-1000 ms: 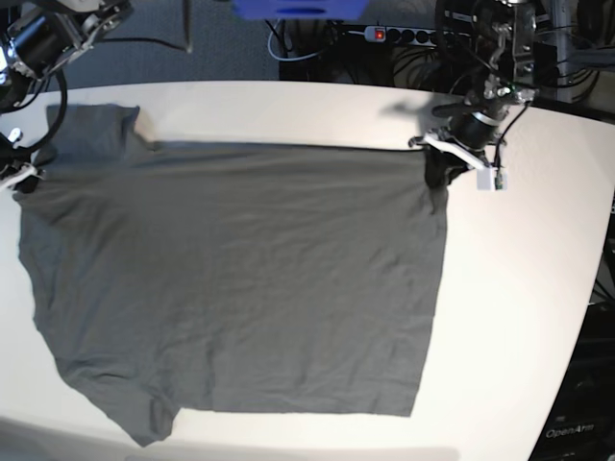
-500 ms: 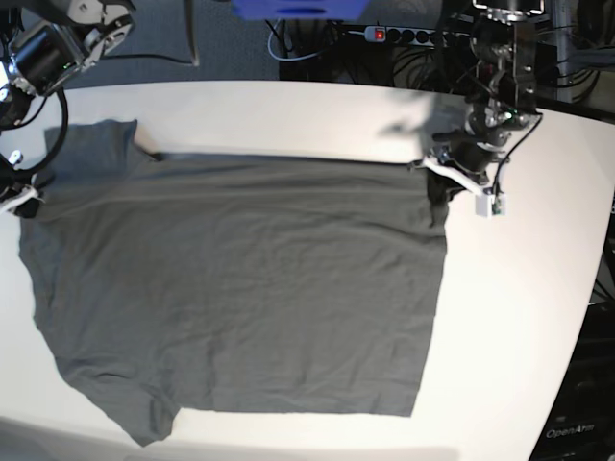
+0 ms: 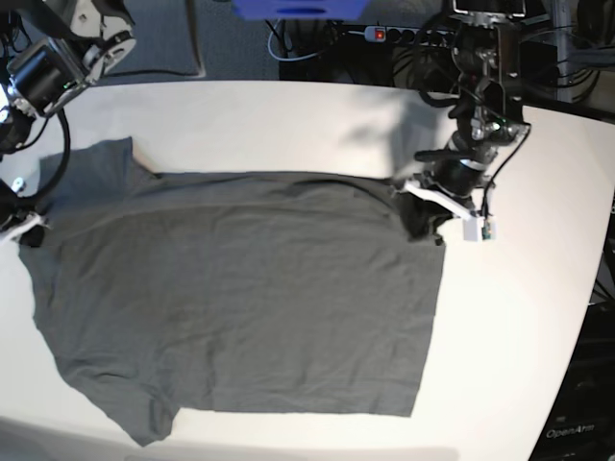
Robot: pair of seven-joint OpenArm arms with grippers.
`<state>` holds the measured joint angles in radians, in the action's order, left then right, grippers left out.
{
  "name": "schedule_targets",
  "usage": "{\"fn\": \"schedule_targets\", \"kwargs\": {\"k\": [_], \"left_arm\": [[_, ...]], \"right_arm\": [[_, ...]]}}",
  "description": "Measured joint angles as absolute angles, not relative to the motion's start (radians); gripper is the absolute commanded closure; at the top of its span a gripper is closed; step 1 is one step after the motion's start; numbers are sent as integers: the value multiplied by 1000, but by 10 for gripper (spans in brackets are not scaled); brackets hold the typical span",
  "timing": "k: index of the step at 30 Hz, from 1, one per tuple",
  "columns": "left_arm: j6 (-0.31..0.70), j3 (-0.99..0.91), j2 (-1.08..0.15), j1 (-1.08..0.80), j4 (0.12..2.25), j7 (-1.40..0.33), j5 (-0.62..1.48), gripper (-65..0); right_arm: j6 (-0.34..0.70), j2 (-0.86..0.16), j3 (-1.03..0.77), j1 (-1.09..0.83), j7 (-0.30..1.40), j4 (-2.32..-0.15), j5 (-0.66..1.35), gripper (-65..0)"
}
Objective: Fold the T-shirt properly
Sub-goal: 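Pull both held corners across the shirt toward the hem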
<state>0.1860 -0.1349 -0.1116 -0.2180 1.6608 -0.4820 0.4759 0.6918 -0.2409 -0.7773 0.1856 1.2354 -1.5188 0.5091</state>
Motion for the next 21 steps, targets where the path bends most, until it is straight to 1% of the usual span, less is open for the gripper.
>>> {"fn": "schedule_targets", "kwargs": {"k": [17,21], "left_arm": [[186,-142,-114,-135,1663,-476,476,-25],[191,-162,-106,-97,1662,-567,480,-25]], "right_arm": [[691,-270,-729,277,1238,-1517,508,-9],[692,-268,-701,303,1241,-1516,508,-9]]}}
